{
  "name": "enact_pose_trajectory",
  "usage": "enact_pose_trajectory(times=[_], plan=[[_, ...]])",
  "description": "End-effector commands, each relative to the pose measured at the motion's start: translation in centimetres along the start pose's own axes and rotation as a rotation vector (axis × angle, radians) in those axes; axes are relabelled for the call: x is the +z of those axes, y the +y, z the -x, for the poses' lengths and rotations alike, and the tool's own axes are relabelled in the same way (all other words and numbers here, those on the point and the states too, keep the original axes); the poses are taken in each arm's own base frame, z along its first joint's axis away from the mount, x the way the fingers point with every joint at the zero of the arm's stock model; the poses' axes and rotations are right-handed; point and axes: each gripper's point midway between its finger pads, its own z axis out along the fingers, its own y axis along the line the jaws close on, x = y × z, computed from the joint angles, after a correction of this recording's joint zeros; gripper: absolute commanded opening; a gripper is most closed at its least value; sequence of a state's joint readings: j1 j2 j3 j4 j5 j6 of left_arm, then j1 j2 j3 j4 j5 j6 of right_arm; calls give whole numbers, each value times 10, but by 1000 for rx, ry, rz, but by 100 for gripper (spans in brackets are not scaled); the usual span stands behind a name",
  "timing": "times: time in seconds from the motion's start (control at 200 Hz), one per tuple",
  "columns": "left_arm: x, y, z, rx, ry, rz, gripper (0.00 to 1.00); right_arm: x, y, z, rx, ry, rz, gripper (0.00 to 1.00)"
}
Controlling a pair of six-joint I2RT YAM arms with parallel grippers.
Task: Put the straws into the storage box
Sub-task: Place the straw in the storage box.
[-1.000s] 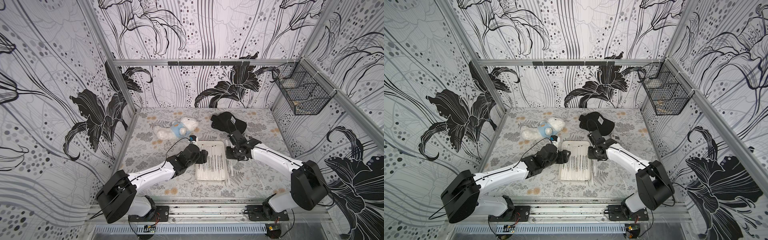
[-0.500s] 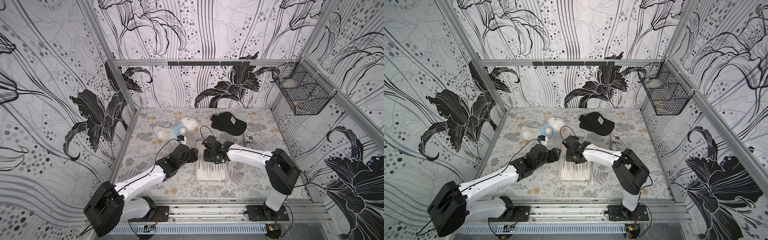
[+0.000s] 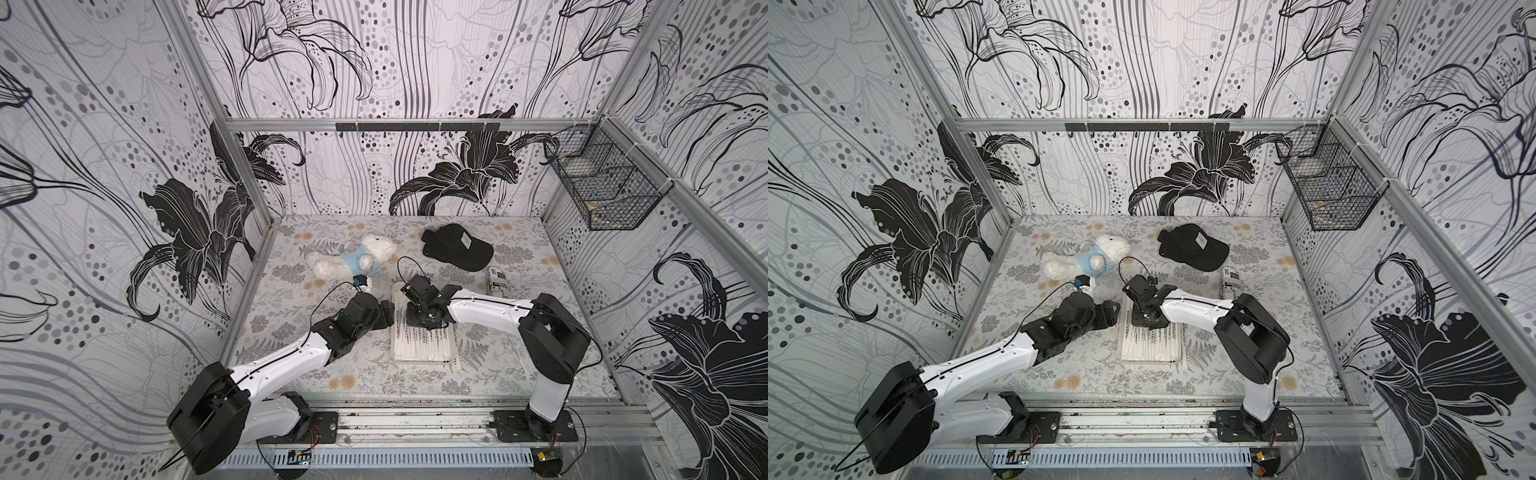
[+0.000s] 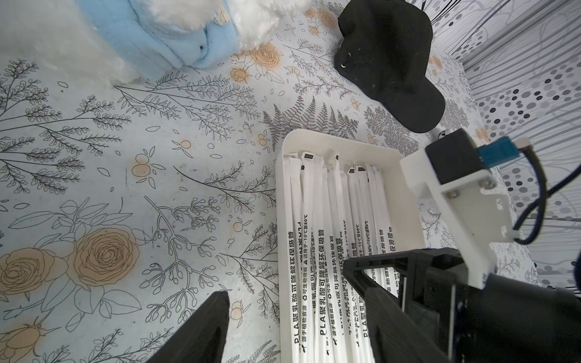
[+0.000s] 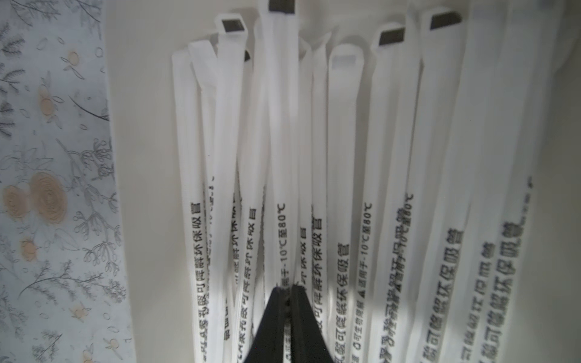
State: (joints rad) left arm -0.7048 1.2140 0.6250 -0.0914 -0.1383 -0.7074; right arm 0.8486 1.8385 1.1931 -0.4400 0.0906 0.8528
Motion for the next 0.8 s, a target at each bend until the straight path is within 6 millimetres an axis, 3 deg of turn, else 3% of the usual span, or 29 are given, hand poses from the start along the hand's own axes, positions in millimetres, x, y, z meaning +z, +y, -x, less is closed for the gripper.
enact_pose_trajectory(times=[0.0, 0.15, 0.34, 0.461, 0.626, 0.796], plan=[[0, -2, 6, -17, -27, -21, 73, 3, -4, -4, 8, 14, -16, 12], [0, -4, 8, -15, -30, -24, 73, -7, -1, 1, -9, -3, -5, 18], [-1, -12, 13, 36, -32, -39, 73, -41, -12, 9, -53, -46, -41, 21], [-4, -30, 14, 102, -28, -87, 73, -66, -51, 7, -38, -63, -80, 21], [1, -71, -1, 165, 5, -183, 73, -75, -111, -9, 0, -6, -83, 21], [11, -102, -18, 123, 46, -273, 73, -68, -129, -27, -22, 48, -66, 23]])
